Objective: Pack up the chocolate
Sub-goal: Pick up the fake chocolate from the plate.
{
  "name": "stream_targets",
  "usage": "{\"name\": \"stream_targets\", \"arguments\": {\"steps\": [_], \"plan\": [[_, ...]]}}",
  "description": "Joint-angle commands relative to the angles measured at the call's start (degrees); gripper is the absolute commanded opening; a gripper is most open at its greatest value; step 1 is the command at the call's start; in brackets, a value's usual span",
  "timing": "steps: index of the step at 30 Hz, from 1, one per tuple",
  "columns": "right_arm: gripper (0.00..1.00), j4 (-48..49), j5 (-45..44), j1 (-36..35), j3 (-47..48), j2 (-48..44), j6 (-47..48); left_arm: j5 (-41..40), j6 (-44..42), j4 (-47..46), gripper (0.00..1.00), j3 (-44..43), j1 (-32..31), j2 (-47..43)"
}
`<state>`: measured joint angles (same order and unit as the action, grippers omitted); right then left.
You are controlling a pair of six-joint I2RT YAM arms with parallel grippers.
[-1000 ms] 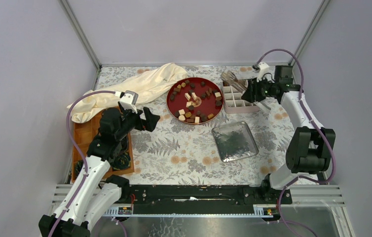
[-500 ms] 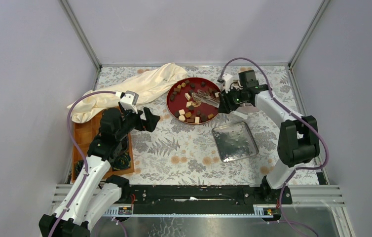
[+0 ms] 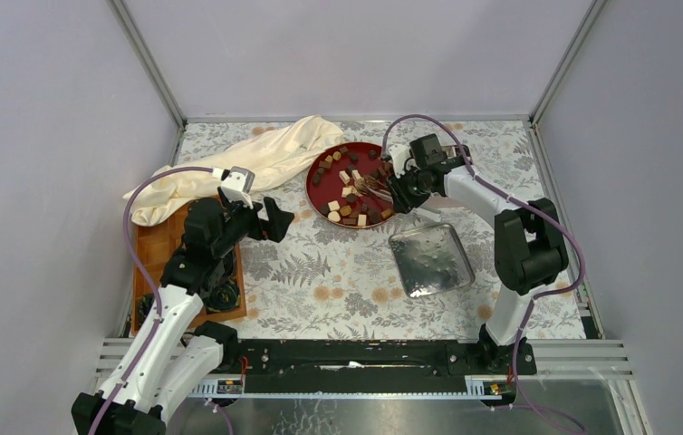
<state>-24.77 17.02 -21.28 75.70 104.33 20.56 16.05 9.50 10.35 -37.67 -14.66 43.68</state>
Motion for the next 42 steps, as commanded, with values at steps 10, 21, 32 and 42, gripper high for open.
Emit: {"name": "stream_targets", "arguments": {"steps": [10, 21, 32, 42], "plan": [[0.45, 3.23, -2.69, -1.42, 5.21, 2.96, -3.44, -0.66, -0.29, -1.82, 0.99, 0.46, -0.37, -0.11], [0.43, 2.97, -3.57, -2.14, 7.65, 5.25, -4.99, -0.48, -0.27, -1.83, 0.99, 0.48, -0.37, 0.21], [0.3, 2.51, -3.03, -2.36, 8.8, 5.27, -5.95, -0.53, -0.27, -1.78, 0.99, 0.49, -0.37, 0.26], [0.11, 1.55, -1.29, -1.59, 8.3, 0.97, -5.49, -0.85, -0.36, -1.82, 0.99, 0.57, -0.36, 0.07]]}}
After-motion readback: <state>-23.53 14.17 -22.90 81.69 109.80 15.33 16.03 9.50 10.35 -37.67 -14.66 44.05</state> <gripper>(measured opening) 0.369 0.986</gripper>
